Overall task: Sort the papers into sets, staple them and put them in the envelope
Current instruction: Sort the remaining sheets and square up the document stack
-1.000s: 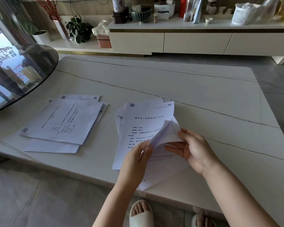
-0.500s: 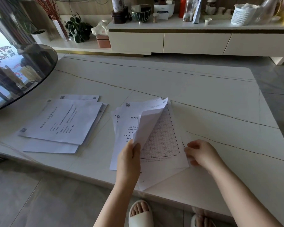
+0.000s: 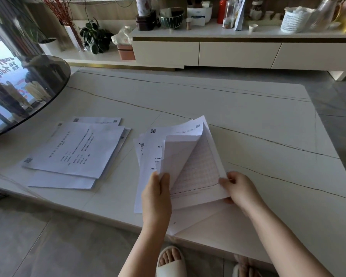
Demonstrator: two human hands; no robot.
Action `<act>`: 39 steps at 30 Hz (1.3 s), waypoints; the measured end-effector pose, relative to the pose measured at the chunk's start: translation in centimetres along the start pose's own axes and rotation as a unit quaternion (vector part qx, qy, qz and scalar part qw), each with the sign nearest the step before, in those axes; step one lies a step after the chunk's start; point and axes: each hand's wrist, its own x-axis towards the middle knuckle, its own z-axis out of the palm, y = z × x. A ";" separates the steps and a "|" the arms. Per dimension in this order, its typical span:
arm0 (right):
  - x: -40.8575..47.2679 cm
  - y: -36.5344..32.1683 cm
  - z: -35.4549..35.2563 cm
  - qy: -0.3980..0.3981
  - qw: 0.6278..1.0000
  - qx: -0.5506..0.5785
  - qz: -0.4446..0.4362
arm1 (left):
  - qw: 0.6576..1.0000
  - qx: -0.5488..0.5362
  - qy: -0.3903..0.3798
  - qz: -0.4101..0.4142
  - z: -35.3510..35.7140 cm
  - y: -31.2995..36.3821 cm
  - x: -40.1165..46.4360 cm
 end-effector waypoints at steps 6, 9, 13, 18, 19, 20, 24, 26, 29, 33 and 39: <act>-0.5 -0.1 -4.4 0.128 0.989 -0.047 -0.064 | 0.999 0.030 -0.002 0.009 0.2 -0.6 0.2; -0.4 0.1 -6.6 0.181 0.982 -0.013 -0.061 | 0.999 0.025 -0.024 0.000 1.0 -0.9 0.3; -0.7 0.3 -8.9 0.241 0.966 0.045 -0.079 | 0.995 0.053 -0.082 -0.006 2.2 -0.6 0.0; -1.9 0.3 -11.3 0.311 0.941 0.079 -0.105 | 0.995 0.074 -0.069 0.008 2.8 -0.3 -0.4; -2.1 0.3 -11.7 0.320 0.937 0.089 -0.110 | 0.995 0.076 -0.065 -0.002 2.9 -0.3 -0.4; -2.4 0.2 -12.0 0.327 0.933 0.098 -0.115 | 0.995 0.071 -0.064 -0.016 3.0 -0.2 -0.4; -3.6 -0.5 -12.5 0.323 0.927 0.139 -0.128 | 0.995 0.023 -0.066 -0.069 3.6 0.5 -0.6; -3.9 -0.5 -12.5 0.313 0.929 0.146 -0.132 | 0.994 0.011 -0.077 -0.081 3.7 0.6 -0.5; -4.1 -0.5 -12.5 0.301 0.931 0.151 -0.144 | 0.993 0.007 -0.081 -0.084 3.6 0.1 -0.1; -4.1 -0.5 -11.9 0.273 0.942 0.135 -0.144 | 0.986 -0.105 0.042 -0.119 2.4 0.2 0.8; -3.2 0.2 -8.6 0.183 0.971 0.096 -0.123 | 0.970 -0.163 0.182 0.003 0.1 2.7 0.7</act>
